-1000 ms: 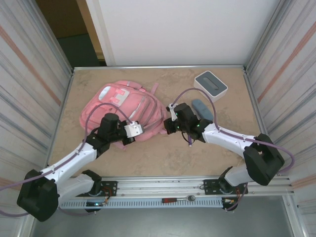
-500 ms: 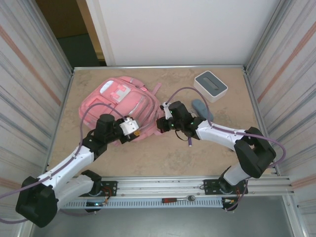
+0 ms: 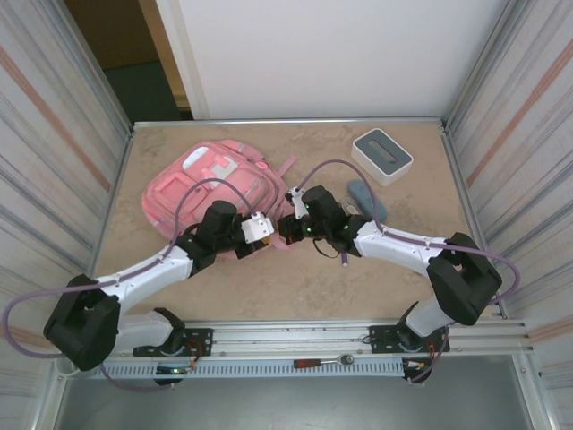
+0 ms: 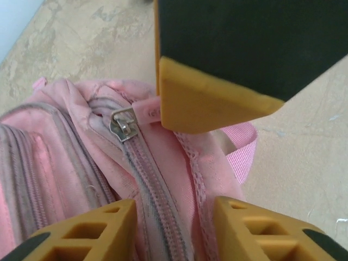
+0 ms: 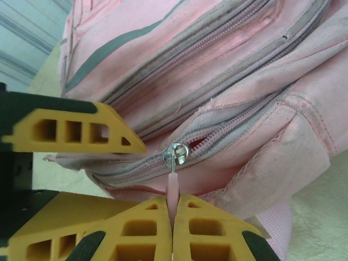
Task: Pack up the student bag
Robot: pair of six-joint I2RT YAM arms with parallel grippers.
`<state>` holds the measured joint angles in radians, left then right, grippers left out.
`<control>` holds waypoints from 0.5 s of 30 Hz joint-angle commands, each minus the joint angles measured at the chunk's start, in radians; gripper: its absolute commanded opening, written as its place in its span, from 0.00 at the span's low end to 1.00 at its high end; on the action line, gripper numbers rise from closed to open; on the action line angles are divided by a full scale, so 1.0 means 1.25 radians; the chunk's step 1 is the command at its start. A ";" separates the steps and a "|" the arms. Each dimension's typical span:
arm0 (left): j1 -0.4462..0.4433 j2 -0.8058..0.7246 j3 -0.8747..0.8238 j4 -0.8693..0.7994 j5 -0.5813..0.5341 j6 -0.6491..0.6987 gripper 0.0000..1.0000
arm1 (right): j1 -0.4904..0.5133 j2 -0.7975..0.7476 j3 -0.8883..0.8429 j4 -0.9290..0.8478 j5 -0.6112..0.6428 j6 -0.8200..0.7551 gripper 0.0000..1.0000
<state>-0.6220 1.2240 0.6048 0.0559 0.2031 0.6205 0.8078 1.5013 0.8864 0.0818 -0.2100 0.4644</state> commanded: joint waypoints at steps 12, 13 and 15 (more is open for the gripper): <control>0.094 -0.154 -0.086 0.030 0.109 -0.010 0.05 | -0.110 0.016 0.026 -0.088 0.066 -0.024 0.00; 0.111 -0.173 -0.094 0.029 0.114 -0.013 0.05 | -0.115 0.027 0.037 -0.095 0.078 -0.031 0.00; 0.140 -0.201 -0.109 0.022 0.113 -0.018 0.05 | -0.123 0.043 0.057 -0.101 0.077 -0.038 0.00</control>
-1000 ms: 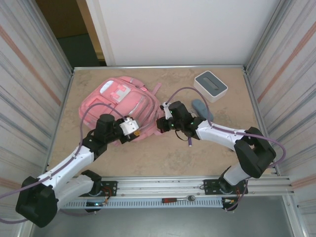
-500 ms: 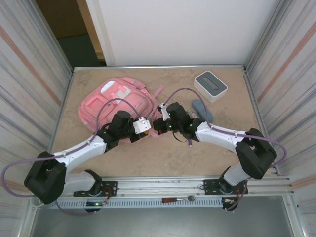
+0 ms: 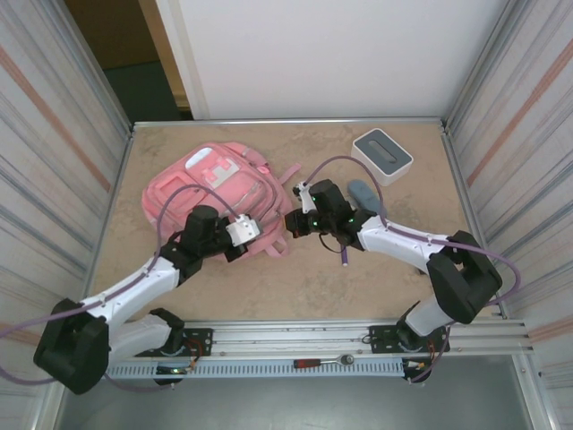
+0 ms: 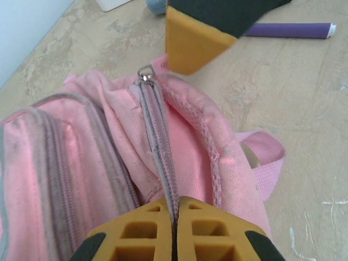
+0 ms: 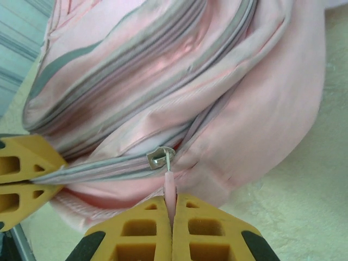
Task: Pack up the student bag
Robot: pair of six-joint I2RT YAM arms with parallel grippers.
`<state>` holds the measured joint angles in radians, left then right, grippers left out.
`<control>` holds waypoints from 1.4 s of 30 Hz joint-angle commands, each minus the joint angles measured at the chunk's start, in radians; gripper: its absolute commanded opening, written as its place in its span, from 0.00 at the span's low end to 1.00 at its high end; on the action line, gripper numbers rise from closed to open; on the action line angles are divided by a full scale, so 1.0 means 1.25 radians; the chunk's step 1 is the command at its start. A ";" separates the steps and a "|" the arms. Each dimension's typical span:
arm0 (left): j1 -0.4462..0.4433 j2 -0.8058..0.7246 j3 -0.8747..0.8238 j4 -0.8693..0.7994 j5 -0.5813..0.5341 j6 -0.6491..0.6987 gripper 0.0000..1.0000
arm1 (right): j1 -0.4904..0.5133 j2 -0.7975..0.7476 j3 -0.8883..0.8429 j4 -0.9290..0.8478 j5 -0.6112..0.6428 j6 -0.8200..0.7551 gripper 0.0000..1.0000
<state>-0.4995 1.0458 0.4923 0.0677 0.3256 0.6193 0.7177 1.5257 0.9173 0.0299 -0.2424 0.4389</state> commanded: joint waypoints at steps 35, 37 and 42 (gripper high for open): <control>-0.006 0.129 0.081 -0.034 -0.014 -0.032 0.27 | 0.053 -0.035 0.010 0.096 -0.165 0.036 0.00; -0.008 0.134 0.088 -0.035 -0.012 -0.032 0.20 | 0.056 -0.040 0.007 0.102 -0.179 0.035 0.00; -0.008 0.113 0.090 -0.030 -0.005 -0.027 0.14 | 0.064 -0.049 0.001 0.114 -0.228 0.025 0.00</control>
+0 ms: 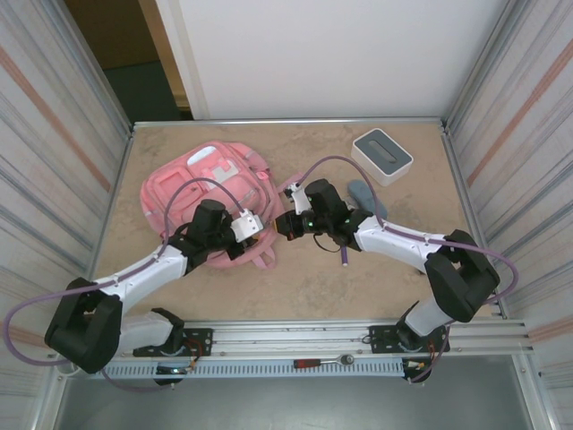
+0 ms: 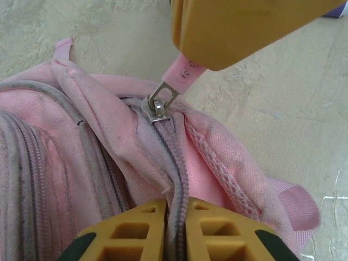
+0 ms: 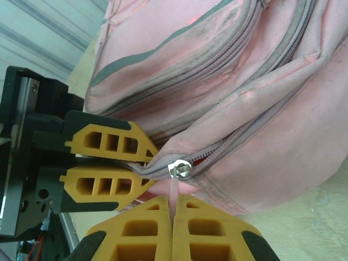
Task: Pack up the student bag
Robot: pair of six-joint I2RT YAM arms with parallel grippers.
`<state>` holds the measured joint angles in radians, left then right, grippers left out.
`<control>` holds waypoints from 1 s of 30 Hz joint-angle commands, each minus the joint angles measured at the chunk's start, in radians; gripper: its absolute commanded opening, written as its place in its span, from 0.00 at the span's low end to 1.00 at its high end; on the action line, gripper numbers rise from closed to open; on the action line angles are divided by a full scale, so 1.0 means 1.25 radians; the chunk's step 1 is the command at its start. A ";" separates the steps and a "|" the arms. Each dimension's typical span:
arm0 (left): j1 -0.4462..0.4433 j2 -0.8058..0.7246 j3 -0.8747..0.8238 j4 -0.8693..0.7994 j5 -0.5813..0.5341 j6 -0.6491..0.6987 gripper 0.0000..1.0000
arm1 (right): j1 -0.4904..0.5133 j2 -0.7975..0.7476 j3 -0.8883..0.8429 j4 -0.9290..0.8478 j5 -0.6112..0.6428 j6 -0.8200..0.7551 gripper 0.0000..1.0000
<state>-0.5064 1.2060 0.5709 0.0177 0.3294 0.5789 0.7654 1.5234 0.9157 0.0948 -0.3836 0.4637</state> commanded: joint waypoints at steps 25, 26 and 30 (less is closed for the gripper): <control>0.022 -0.179 -0.056 0.103 -0.024 -0.128 0.67 | -0.014 -0.001 -0.044 0.048 -0.044 0.035 0.00; 0.022 -0.166 -0.037 0.084 -0.060 -0.140 0.68 | -0.015 0.001 -0.045 0.050 -0.044 0.036 0.00; -0.006 -0.086 0.048 0.012 -0.228 -0.174 0.72 | -0.016 0.001 -0.048 0.058 -0.045 0.036 0.00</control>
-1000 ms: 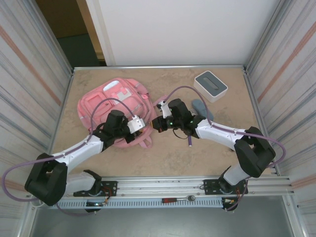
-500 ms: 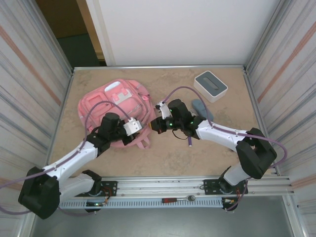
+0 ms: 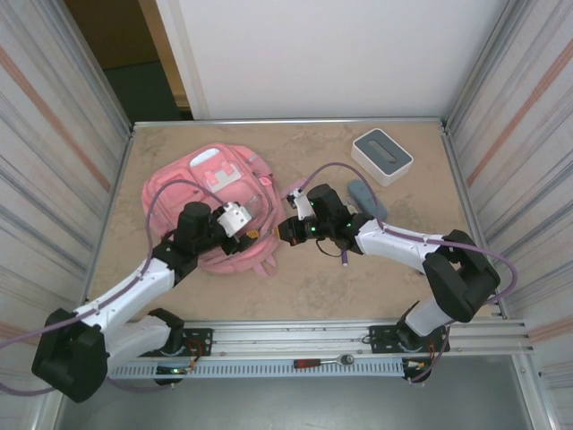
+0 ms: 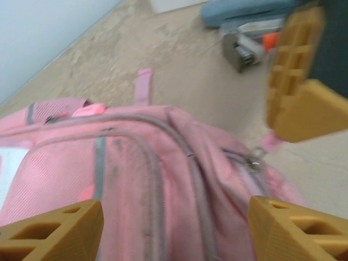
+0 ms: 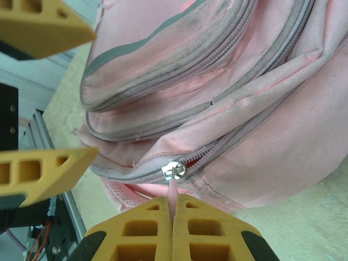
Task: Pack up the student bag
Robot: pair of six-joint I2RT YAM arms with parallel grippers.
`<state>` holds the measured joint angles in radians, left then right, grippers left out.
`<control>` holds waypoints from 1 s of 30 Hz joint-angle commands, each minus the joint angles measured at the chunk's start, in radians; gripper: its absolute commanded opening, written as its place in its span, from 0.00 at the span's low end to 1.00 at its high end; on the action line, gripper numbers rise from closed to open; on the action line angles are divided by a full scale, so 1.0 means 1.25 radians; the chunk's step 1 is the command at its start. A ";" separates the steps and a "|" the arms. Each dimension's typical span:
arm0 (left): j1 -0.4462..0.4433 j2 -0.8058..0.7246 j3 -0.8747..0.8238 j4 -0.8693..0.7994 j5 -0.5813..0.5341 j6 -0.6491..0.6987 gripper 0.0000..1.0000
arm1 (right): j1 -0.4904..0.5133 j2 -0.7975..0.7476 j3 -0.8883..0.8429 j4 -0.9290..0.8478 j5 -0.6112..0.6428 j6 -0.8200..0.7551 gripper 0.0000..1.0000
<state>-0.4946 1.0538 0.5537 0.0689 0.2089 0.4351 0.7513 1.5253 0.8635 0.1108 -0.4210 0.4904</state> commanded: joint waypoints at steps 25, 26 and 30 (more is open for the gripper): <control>0.041 0.077 0.176 0.013 0.045 -0.084 0.01 | -0.001 -0.048 -0.060 0.031 0.091 -0.001 0.00; 0.057 0.057 0.172 0.022 0.082 -0.097 0.01 | 0.002 -0.052 -0.060 0.029 0.099 -0.005 0.00; 0.103 -0.008 0.165 0.033 0.153 -0.137 0.00 | 0.020 -0.058 -0.056 0.030 0.117 -0.030 0.00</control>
<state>-0.3820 1.1191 0.7506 -0.0036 0.2317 0.3168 0.7673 1.4845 0.7948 0.1535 -0.3336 0.4850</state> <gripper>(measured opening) 0.086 0.042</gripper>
